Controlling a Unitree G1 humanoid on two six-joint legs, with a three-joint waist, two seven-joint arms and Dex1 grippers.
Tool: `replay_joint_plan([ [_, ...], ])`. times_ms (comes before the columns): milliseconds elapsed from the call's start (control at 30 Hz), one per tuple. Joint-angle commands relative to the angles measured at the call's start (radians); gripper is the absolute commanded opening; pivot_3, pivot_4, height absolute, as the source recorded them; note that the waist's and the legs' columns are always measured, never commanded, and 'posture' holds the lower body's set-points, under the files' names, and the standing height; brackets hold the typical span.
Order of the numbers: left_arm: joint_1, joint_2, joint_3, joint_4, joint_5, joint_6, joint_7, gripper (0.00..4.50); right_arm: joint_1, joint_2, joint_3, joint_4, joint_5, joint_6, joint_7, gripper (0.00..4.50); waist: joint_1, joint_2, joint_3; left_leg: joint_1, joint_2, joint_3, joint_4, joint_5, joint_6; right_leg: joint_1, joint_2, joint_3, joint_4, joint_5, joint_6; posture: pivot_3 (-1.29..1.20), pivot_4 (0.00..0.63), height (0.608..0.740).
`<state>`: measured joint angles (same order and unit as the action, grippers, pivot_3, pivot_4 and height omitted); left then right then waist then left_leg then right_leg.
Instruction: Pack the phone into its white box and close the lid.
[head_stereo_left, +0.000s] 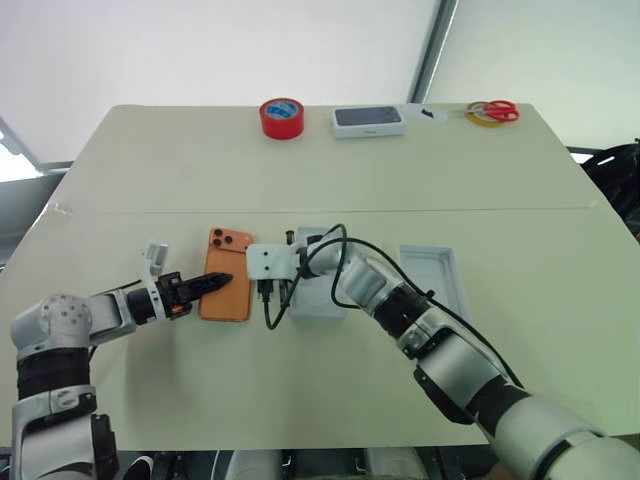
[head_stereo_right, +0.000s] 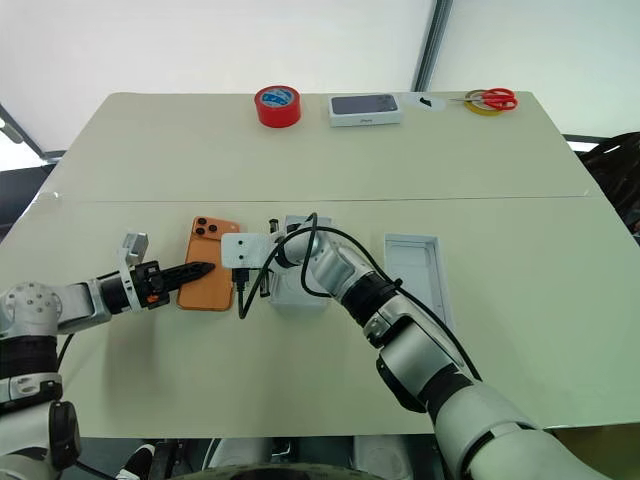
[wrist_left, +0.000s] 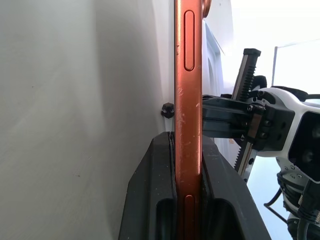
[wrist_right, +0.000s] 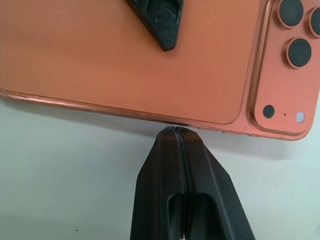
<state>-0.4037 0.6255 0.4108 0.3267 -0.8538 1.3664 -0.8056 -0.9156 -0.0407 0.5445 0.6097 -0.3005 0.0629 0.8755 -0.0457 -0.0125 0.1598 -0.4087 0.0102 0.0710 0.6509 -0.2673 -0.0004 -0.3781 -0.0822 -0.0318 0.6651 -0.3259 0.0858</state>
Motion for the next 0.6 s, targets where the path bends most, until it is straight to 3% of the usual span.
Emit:
replay_joint_plan([
  [33, 0.012, -0.001, 0.021, -0.014, -0.011, -0.006, 0.007, 0.04, -0.001, 0.011, -0.08, -0.091, 0.082, -0.012, 0.0, 0.0, -0.001, 0.0, 0.0, 0.0, 0.0, 0.0, 0.0, 0.0, 0.0, 0.0, 0.0, 0.0, 0.0, 0.0, 0.0, 0.0, 0.15, 0.73],
  [200, 0.012, -0.031, 0.078, -0.02, -0.044, -0.004, 0.039, 0.04, 0.044, -0.02, -0.202, -0.236, 0.271, 0.096, 0.117, 0.0, 0.002, 0.0, 0.0, 0.0, 0.0, 0.0, -0.001, 0.0, 0.0, 0.0, 0.0, 0.0, 0.0, 0.0, 0.0, 0.0, 0.15, 0.73],
  [300, 0.007, -0.067, 0.156, -0.026, -0.114, 0.028, 0.051, 0.0, 0.105, -0.1, -0.254, -0.375, 0.401, 0.152, 0.247, 1.33, 0.005, -0.001, 0.001, 0.0, 0.0, 0.0, 0.0, 0.0, 0.0, 0.0, 0.0, 0.0, 0.0, 0.0, 0.0, 0.0, 0.15, 0.73],
  [467, 0.028, -0.113, 0.197, -0.095, -0.149, 0.025, 0.1, 0.0, 0.237, -0.328, -0.202, -0.559, 0.385, 0.096, 0.373, 3.86, 0.004, -0.003, 0.001, -0.001, 0.0, 0.0, 0.0, -0.001, 0.001, 0.001, -0.001, 0.0, -0.002, 0.0, 0.0, 0.0, 0.15, 0.73],
  [600, 0.041, -0.127, 0.192, -0.146, -0.171, 0.017, 0.114, 0.0, 0.369, -0.461, -0.227, -0.697, 0.413, 0.063, 0.409, 3.86, 0.003, -0.004, 0.002, -0.001, 0.0, 0.0, -0.002, 0.0, 0.0, 0.0, -0.001, 0.0, -0.002, 0.0, 0.0, 0.0, 0.15, 0.73],
])
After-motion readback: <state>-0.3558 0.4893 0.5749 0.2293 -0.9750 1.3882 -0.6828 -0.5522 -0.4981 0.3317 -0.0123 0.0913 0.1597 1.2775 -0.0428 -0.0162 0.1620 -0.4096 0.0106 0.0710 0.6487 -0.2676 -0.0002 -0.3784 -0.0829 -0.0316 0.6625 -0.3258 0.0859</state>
